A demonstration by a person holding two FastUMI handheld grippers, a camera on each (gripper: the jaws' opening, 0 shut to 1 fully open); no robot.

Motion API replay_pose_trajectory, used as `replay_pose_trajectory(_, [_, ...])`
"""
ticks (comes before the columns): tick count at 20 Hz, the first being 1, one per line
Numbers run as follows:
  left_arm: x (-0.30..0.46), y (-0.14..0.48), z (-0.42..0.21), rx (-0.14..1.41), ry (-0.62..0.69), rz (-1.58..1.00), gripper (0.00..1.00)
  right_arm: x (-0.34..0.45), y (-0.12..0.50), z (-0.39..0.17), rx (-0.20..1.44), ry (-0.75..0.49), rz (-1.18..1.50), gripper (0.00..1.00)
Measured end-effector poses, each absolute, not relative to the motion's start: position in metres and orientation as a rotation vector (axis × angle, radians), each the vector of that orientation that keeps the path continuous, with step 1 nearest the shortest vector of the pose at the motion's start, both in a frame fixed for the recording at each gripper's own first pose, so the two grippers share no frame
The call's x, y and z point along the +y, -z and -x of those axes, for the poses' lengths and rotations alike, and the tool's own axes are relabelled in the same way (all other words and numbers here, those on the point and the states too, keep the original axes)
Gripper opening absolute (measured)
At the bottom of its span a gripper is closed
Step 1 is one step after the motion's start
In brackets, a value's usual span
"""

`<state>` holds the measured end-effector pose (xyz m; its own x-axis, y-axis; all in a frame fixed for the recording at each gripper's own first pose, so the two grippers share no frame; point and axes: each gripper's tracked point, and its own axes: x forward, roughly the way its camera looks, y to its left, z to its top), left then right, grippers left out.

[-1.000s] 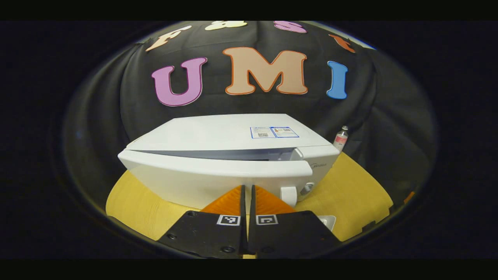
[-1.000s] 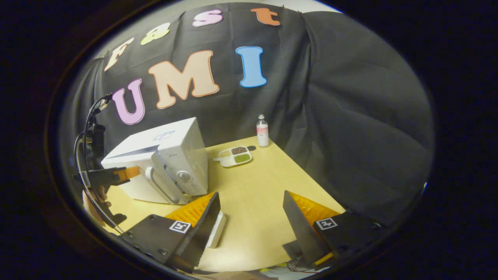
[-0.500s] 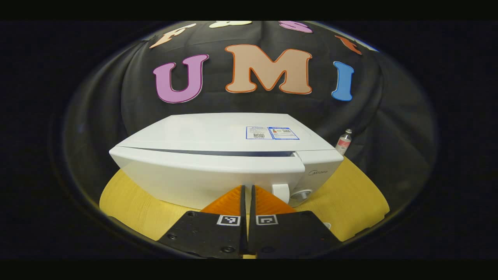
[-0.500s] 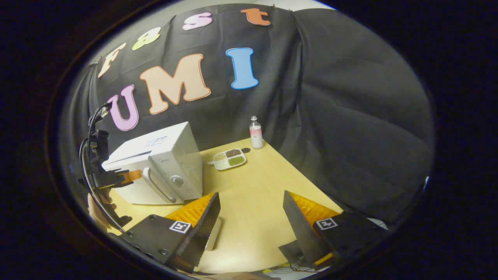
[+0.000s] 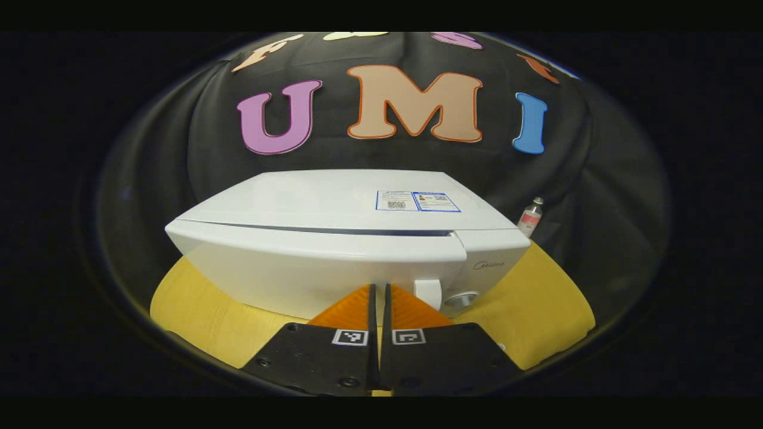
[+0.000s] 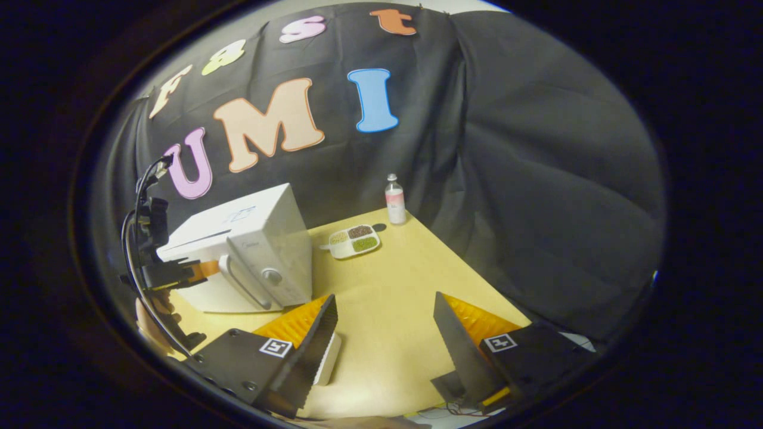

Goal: Open the microwave oven with the left hand, put the food in, and close the microwave oven.

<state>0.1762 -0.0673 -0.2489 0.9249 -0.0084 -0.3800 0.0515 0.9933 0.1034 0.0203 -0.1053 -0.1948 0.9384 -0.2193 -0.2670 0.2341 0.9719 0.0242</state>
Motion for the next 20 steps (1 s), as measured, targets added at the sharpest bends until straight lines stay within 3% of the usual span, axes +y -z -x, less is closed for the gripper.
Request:
replay_pose_trajectory(1, [-0.068,0.249,-0.176,0.386,0.029,-0.11,0.03,-0.105,0.196,-0.021,0.268,0.228,-0.055,1.0])
replay_pose_trajectory(2, [-0.068,0.249,-0.176,0.386,0.027,-0.107,0.01,-0.105,0.195,-0.021,0.268,0.226,-0.055,0.92])
replay_pose_trajectory(3, [-0.068,0.248,-0.177,0.383,0.026,-0.106,0.02,-0.105,0.195,-0.022,0.269,0.226,-0.055,0.92])
replay_pose_trajectory(4, [-0.068,0.248,-0.178,0.38,0.022,-0.101,0.0,-0.106,0.195,-0.022,0.268,0.227,-0.057,1.0])
replay_pose_trajectory(5, [-0.068,0.248,-0.177,0.377,0.017,-0.098,0.02,-0.107,0.195,-0.022,0.266,0.227,-0.06,1.0])
replay_pose_trajectory(6, [-0.067,0.249,-0.176,0.376,0.013,-0.095,0.0,-0.107,0.195,-0.022,0.266,0.229,-0.061,0.92])
replay_pose_trajectory(7, [-0.068,0.249,-0.177,0.371,0.009,-0.09,0.01,-0.108,0.195,-0.021,0.264,0.228,-0.063,0.92])
replay_pose_trajectory(8, [-0.068,0.248,-0.177,0.366,0.009,-0.085,0.01,-0.107,0.194,-0.021,0.26,0.227,-0.067,1.0])
replay_pose_trajectory(11, [-0.068,0.248,-0.178,0.362,0.015,-0.074,0.0,-0.107,0.193,-0.02,0.254,0.224,-0.072,1.0])
replay_pose_trajectory(12, [-0.068,0.248,-0.178,0.358,0.016,-0.073,0.0,-0.106,0.195,-0.02,0.257,0.221,-0.071,0.92])
replay_pose_trajectory(13, [-0.068,0.244,-0.185,0.337,0.017,-0.085,0.0,-0.104,0.195,-0.019,0.261,0.217,-0.068,1.0])
replay_pose_trajectory(15, [-0.068,0.254,-0.185,0.374,0.004,-0.112,0.0,-0.1,0.195,-0.018,0.26,0.202,-0.06,1.0])
replay_pose_trajectory(16, [-0.068,0.252,-0.186,0.359,0.011,-0.137,0.01,-0.097,0.195,-0.018,0.26,0.195,-0.055,0.92])
replay_pose_trajectory(17, [-0.068,0.253,-0.185,0.355,0.012,-0.151,0.0,-0.095,0.196,-0.016,0.261,0.19,-0.048,1.0])
replay_pose_trajectory(20, [-0.069,0.251,-0.185,0.344,0.017,-0.128,0.0,-0.092,0.195,-0.013,0.256,0.177,-0.049,1.0])
